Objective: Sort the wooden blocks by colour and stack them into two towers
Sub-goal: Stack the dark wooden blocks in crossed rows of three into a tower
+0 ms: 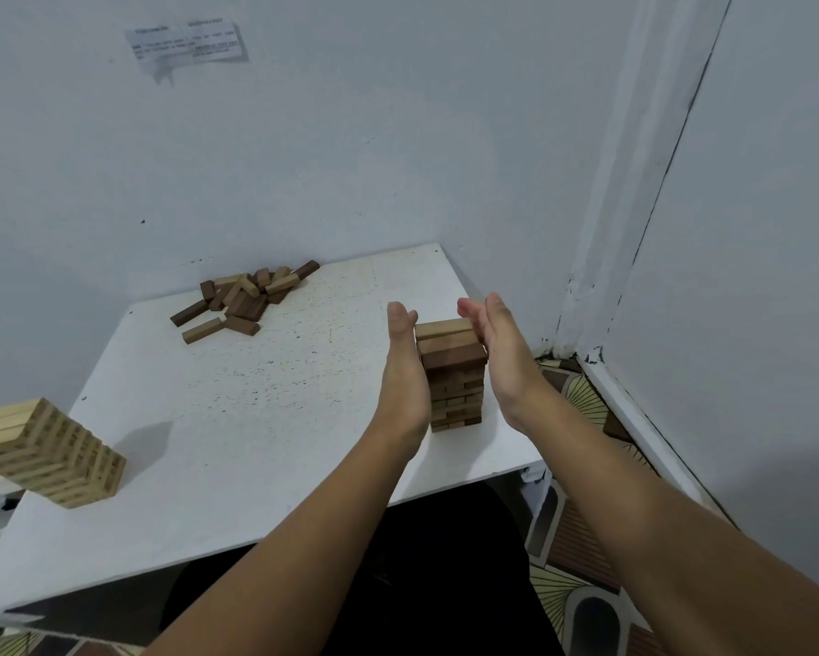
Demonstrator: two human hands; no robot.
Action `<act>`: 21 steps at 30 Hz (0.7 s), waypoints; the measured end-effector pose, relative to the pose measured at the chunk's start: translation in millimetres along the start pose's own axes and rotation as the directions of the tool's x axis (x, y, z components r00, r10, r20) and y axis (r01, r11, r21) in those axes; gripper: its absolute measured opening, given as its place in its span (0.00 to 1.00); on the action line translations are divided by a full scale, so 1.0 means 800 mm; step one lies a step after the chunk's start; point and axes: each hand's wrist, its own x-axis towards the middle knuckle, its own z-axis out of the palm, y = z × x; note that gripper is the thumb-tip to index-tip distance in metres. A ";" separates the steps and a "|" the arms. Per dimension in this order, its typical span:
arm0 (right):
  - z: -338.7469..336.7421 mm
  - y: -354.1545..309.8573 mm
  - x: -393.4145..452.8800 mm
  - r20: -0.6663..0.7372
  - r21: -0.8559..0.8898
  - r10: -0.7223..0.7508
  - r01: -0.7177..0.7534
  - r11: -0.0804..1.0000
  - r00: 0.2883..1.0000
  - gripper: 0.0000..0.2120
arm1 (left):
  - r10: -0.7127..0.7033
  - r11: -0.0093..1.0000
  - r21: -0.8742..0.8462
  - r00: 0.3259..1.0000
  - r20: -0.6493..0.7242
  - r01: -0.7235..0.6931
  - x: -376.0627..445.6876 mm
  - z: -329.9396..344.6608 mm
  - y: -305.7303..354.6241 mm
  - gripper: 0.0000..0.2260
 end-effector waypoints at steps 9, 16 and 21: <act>-0.030 -0.003 0.002 -0.018 -0.058 -0.032 0.030 0.998 0.999 0.27 | 0.062 0.991 0.118 0.998 -0.003 -0.061 0.017 -0.046 -0.008 0.47; -0.006 -0.004 -0.001 0.015 -0.030 0.001 -0.001 1.000 1.000 0.31 | -0.005 1.000 -0.022 1.000 -0.016 0.005 0.013 -0.018 -0.006 0.47; -0.003 0.002 0.001 0.028 -0.006 -0.001 0.001 1.000 1.000 0.32 | -0.023 0.994 -0.102 1.000 0.014 0.025 0.007 0.007 0.001 0.36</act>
